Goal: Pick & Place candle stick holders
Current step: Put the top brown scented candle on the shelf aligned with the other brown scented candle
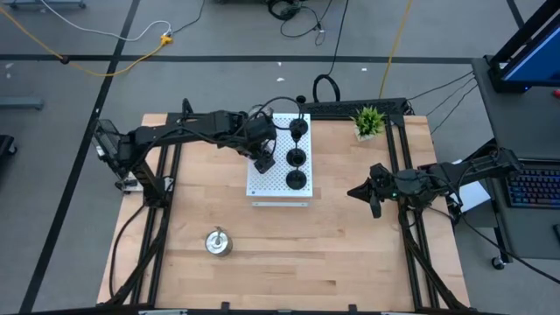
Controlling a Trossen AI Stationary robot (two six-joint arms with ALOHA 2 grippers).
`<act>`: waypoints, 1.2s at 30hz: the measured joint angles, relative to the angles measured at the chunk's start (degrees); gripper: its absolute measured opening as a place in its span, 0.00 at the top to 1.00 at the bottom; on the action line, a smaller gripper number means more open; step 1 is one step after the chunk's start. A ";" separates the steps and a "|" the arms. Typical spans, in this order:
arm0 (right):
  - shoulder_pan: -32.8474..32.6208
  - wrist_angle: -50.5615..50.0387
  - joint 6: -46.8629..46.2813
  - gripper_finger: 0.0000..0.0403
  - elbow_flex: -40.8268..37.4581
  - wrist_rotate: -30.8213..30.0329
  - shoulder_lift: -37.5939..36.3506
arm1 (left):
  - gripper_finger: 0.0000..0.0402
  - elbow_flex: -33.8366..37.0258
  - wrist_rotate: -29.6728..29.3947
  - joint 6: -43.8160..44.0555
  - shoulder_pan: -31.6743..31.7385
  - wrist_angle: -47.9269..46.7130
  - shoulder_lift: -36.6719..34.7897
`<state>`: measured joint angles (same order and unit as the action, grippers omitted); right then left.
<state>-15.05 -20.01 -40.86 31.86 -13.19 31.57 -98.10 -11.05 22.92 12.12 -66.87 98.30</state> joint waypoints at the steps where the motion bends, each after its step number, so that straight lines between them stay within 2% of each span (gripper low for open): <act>1: 0.00 0.00 0.00 1.00 0.00 0.00 0.00 | 0.11 0.00 0.00 -0.33 0.00 0.02 0.00; 36: 0.00 0.02 -0.28 1.00 0.00 0.02 -0.01 | 0.08 0.00 -1.07 -3.76 0.24 0.68 0.00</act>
<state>-15.05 -19.99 -41.15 31.86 -13.17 31.57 -98.10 -12.12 19.16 12.36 -66.19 98.30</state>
